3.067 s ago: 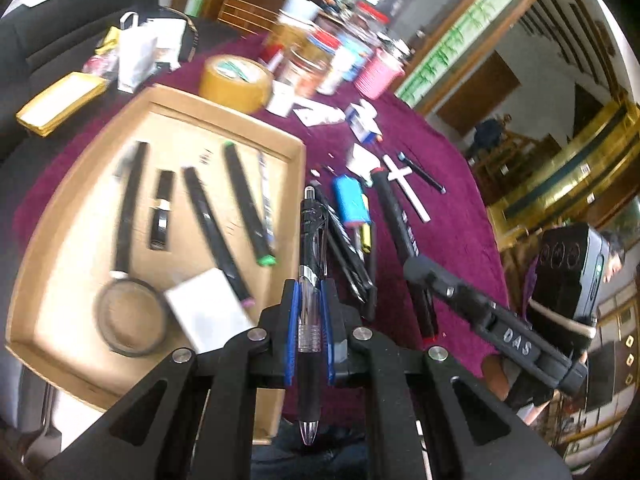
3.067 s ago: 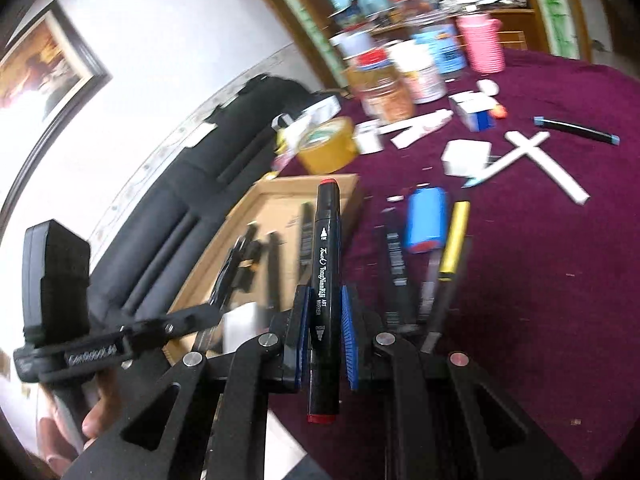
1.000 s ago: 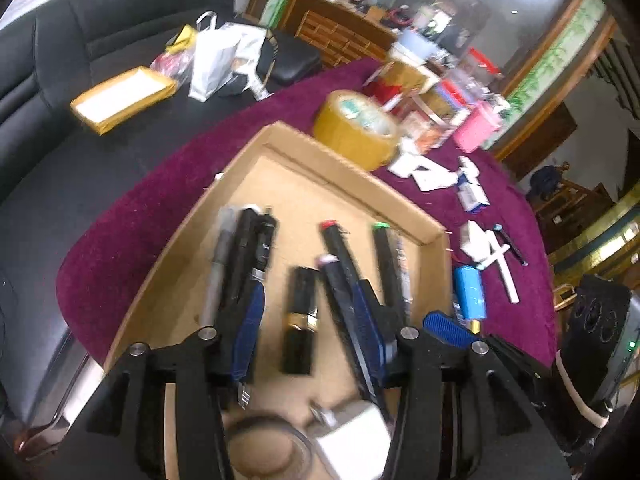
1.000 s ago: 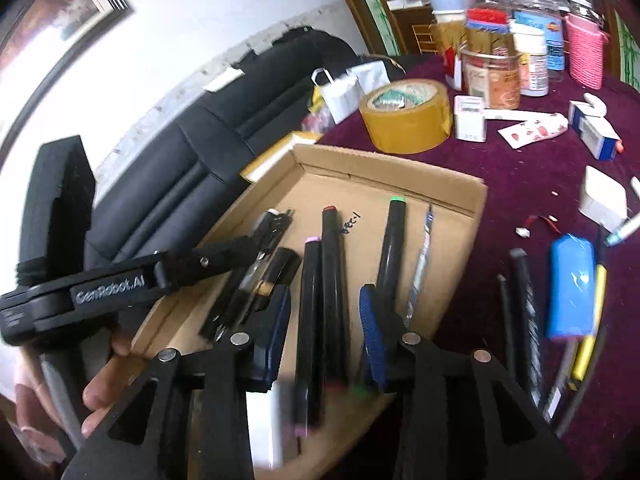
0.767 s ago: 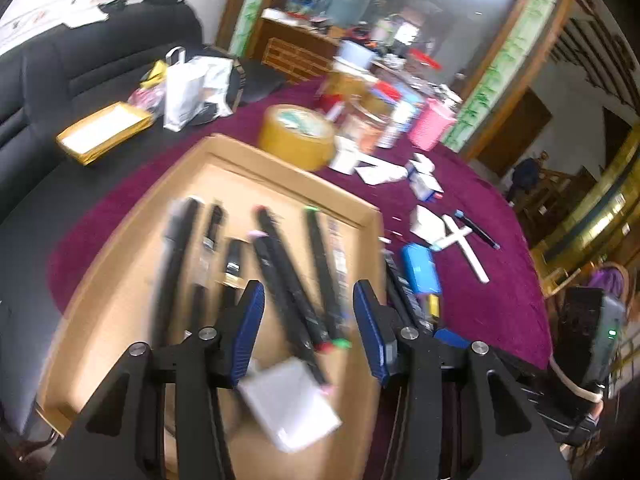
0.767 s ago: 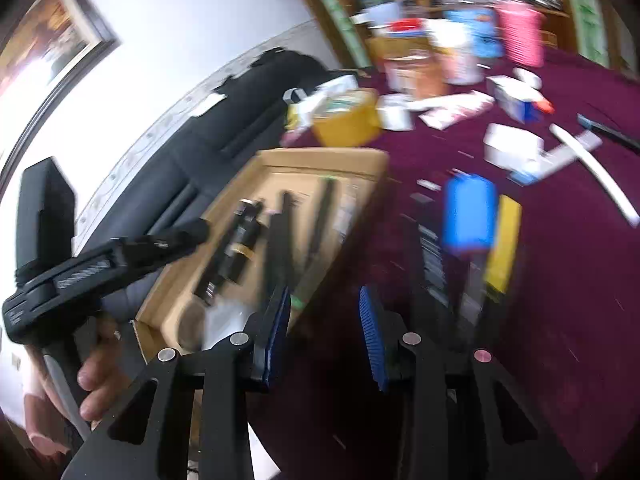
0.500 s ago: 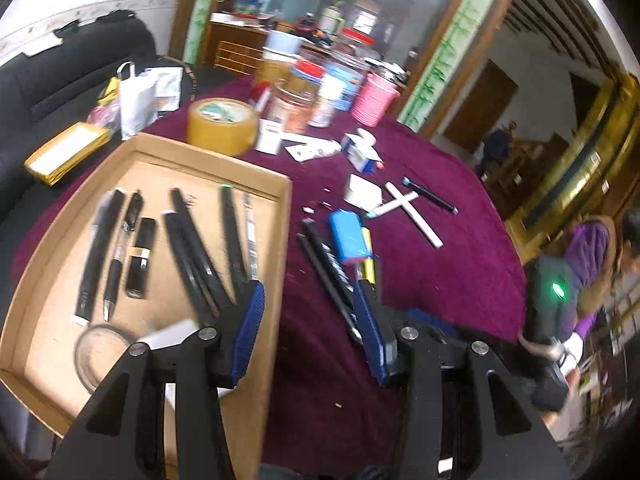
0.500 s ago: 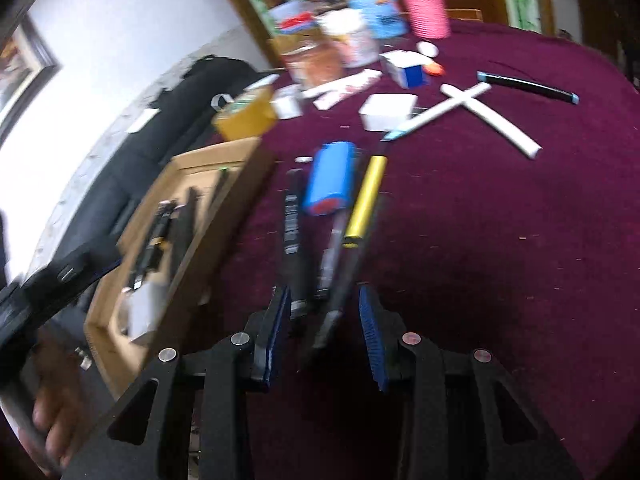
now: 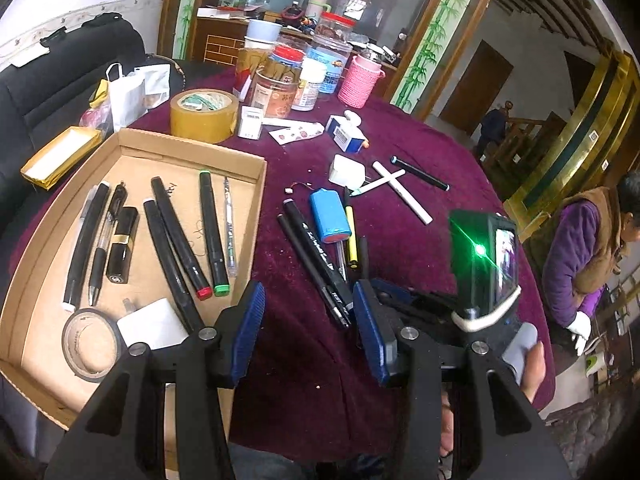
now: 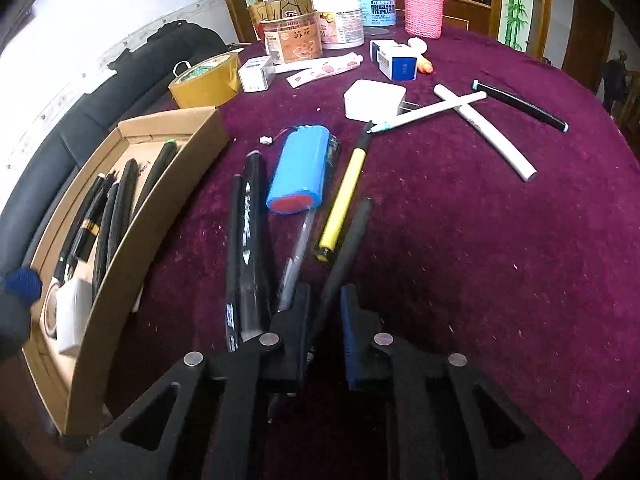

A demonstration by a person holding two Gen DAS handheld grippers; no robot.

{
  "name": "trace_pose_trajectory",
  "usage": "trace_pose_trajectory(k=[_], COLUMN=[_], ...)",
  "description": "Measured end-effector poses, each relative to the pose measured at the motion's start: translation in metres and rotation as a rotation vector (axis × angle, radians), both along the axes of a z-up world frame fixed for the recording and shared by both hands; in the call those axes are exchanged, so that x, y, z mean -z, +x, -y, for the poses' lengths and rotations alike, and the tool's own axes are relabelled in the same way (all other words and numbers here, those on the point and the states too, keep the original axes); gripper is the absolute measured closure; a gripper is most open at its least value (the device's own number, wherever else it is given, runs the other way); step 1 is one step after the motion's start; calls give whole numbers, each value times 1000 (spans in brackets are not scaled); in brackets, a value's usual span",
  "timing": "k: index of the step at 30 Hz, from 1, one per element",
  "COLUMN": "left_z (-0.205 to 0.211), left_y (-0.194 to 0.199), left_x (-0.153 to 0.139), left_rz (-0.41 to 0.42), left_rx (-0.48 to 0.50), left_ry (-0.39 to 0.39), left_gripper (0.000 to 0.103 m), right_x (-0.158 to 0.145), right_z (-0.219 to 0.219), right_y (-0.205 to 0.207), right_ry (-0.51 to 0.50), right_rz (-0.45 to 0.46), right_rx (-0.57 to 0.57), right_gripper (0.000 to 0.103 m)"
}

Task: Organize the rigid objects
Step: 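Move both tools back over the remaining pens on the cloth, then grasp the yellow pen with the left tool while the right tool grasps a thin black pen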

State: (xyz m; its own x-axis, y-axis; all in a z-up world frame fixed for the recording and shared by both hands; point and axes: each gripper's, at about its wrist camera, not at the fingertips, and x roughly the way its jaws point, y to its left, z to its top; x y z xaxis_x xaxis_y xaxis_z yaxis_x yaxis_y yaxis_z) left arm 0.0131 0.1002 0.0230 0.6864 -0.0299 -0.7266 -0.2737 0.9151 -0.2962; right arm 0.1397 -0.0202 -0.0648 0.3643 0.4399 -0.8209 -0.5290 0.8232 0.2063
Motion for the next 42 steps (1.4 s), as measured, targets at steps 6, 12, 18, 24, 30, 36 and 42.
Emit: trace_pose_trajectory(k=[6, 12, 18, 24, 30, 36, 42], left_z=[11, 32, 42, 48, 49, 49, 54], left_y=[19, 60, 109, 170, 202, 209, 217], left_x=[1, 6, 7, 23, 53, 67, 76], left_rz=[-31, -84, -126, -210, -317, -382, -431], left_rx=[34, 100, 143, 199, 167, 147, 145], left_ry=[2, -17, -29, -56, -35, 4, 79], left_gripper=[59, 59, 59, 59, 61, 68, 80], right_x=[3, 5, 9, 13, 16, 16, 16], right_z=[48, 76, 80, 91, 96, 97, 98], right_y=[14, 42, 43, 49, 53, 53, 54], right_ry=[4, 70, 143, 218, 267, 279, 281], right_rz=[-9, -33, -23, -81, -122, -134, -136], right_rx=[74, 61, 44, 64, 79, 83, 84], right_gripper=[94, 94, 94, 95, 95, 95, 95])
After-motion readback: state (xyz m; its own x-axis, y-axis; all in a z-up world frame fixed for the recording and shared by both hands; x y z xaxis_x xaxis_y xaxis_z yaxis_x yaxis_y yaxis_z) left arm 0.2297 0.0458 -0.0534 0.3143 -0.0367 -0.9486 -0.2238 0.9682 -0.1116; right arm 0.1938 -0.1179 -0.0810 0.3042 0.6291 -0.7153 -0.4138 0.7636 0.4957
